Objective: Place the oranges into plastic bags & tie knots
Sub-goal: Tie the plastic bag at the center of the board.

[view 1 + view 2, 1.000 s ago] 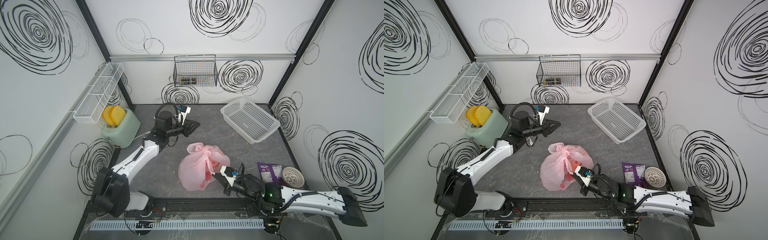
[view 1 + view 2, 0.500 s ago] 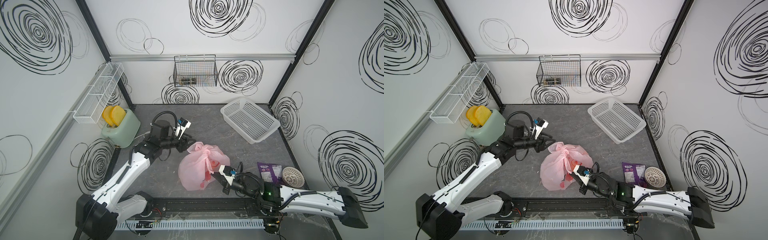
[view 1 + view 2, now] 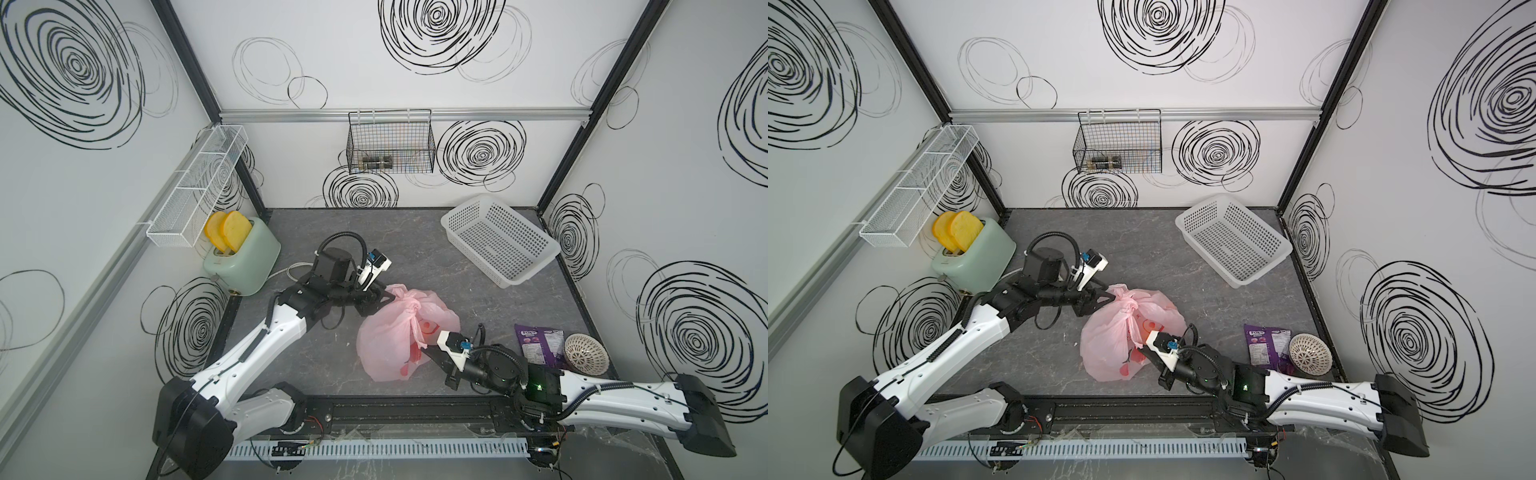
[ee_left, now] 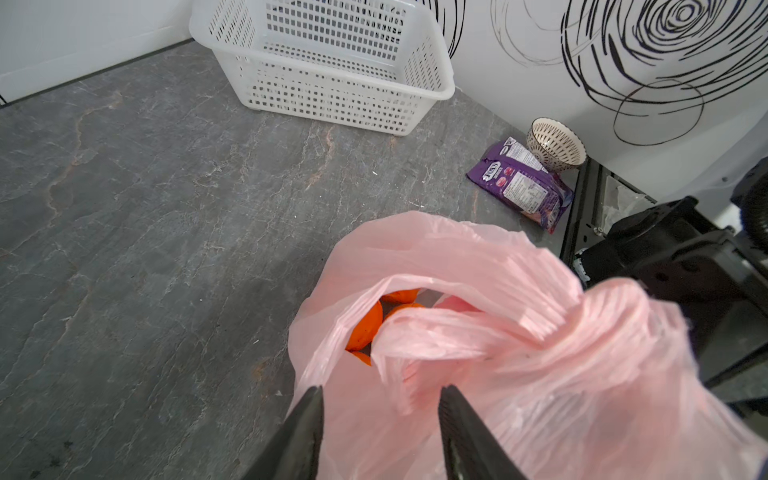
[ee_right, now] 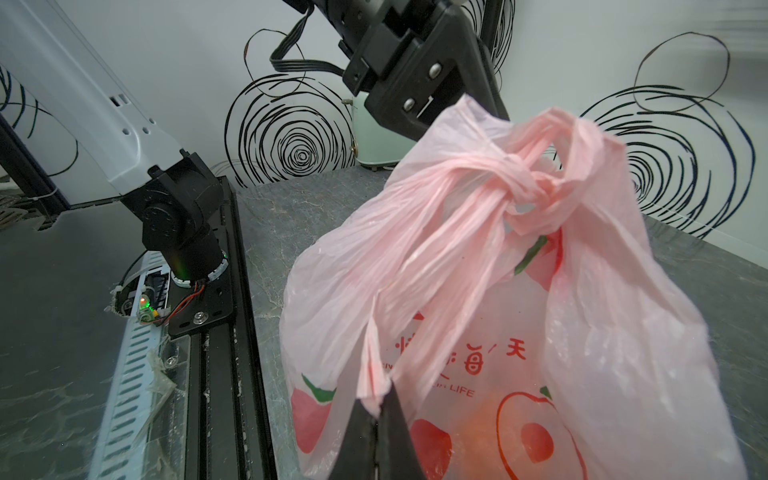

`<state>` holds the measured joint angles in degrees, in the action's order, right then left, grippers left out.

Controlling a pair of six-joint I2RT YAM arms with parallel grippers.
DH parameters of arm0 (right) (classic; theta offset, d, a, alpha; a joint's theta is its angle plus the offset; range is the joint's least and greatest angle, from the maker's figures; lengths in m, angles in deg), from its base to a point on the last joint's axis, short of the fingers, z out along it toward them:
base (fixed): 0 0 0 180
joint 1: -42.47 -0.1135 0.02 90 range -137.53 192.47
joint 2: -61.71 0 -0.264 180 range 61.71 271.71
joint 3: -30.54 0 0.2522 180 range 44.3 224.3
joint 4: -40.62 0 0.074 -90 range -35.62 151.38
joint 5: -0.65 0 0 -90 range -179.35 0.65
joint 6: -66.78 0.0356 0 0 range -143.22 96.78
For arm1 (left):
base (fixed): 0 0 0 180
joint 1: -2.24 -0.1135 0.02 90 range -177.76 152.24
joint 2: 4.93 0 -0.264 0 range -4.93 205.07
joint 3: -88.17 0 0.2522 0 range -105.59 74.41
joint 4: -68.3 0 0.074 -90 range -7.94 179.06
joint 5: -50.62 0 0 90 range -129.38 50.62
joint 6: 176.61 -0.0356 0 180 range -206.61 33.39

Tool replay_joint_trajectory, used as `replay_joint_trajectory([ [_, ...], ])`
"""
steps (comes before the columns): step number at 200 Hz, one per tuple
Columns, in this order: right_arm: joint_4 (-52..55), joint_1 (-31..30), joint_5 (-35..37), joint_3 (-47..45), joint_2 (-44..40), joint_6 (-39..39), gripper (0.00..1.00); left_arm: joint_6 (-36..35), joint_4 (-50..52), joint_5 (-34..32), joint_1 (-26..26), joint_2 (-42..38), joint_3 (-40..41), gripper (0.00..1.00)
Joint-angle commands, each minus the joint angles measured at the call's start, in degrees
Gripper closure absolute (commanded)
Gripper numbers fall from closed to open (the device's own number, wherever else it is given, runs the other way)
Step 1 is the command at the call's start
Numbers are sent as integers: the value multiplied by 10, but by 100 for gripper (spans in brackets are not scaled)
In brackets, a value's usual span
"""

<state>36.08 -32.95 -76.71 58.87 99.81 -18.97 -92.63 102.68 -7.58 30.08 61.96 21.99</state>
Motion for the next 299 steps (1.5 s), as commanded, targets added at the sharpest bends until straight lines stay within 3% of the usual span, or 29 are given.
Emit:
replay_joint_trajectory([
  [1, -7, 2, -1, 20, 1, 0, 100, -21, -17, -4, 8, 8, -18, 50],
  [50, -12, 2, -4, 17, 6, 1, 100, -18, -25, -3, 19, 24, -27, 58],
  [98, -9, 2, -6, 16, 2, 2, 100, -10, -44, -15, 28, 30, -27, 83],
  [120, -8, 2, -5, 17, 2, 1, 100, 5, -64, -38, 28, 27, -23, 100],
  [188, -1, 3, 2, 16, 1, 1, 100, 73, -171, -117, 17, -23, 8, 100],
  [216, 3, 3, 13, 12, 2, 7, 100, 122, -222, -171, -35, -27, 14, 100],
  [238, -6, 4, 25, 1, 14, 14, 100, 174, -297, -160, -104, 12, -3, 100],
  [273, -3, 6, 12, -7, 43, 23, 100, 222, -407, -70, -195, 164, -117, 100],
  [299, 21, 5, -2, -4, 53, 38, 100, 251, -434, -56, -239, 294, -243, 100],
])
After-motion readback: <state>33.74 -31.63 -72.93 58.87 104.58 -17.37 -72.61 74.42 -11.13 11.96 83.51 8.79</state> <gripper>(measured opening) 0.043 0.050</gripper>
